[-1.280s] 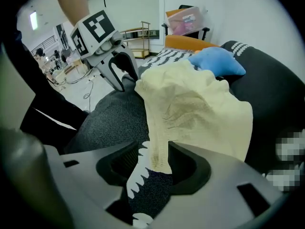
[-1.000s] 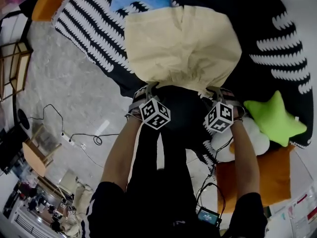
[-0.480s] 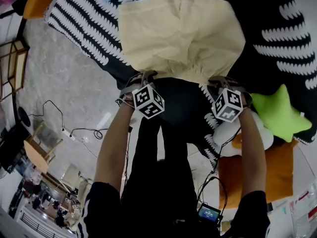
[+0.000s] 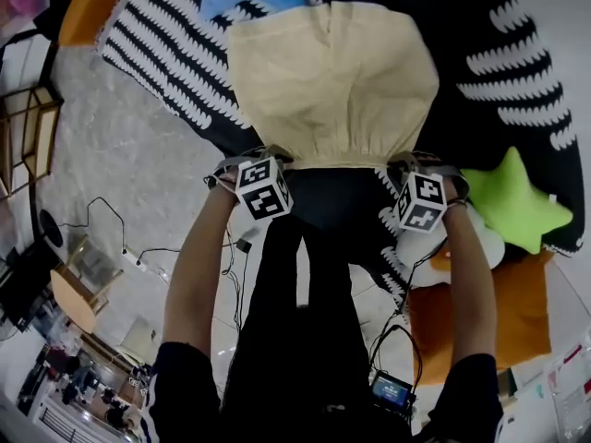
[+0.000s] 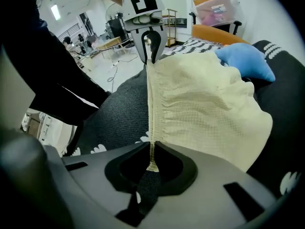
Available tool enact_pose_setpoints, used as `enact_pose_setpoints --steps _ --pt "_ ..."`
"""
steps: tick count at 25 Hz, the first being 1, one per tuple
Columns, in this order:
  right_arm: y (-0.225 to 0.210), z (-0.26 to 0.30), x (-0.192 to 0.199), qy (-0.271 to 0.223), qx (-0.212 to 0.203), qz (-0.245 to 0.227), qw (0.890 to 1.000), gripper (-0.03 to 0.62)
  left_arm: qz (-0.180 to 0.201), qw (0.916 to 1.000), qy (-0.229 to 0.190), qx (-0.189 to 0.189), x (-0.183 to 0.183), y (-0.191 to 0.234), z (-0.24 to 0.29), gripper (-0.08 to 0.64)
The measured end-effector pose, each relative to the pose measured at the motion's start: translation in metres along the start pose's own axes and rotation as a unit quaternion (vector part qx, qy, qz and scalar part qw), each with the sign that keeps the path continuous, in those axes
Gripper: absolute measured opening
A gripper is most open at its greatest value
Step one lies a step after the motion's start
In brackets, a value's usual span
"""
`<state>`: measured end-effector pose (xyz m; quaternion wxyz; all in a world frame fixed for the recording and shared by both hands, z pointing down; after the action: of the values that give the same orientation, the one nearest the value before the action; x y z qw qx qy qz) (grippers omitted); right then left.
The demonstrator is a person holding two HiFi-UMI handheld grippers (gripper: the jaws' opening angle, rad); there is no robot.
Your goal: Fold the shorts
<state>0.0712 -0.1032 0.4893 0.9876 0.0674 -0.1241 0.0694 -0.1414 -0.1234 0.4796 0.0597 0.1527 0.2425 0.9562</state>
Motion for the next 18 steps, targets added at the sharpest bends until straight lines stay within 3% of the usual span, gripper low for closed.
enact_pose_setpoints --steps 7,11,18 --pt "0.045 -0.029 0.0 0.015 -0.037 -0.024 0.999 0.046 0.0 0.9961 0.029 0.083 -0.003 -0.048 0.001 0.078" --pt "0.091 -0.031 0.008 0.033 -0.056 -0.024 0.998 0.046 0.002 0.9942 0.041 0.1 0.0 -0.079 0.02 0.079" --pt "0.157 -0.027 0.019 0.047 -0.075 0.015 0.996 0.048 -0.044 0.9907 0.02 0.127 0.018 -0.124 0.059 0.08"
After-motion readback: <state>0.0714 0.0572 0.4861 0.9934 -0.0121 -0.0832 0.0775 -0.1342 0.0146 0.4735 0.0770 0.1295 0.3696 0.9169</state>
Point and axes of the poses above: the fingertips, and each gripper's own axes: z forward along the fingers, y to its left, x out of its underside, the point moved 3 cm from there along -z, backward along the fingers, and after that the axes turned 14 degrees about x, right-handed, at the moved point
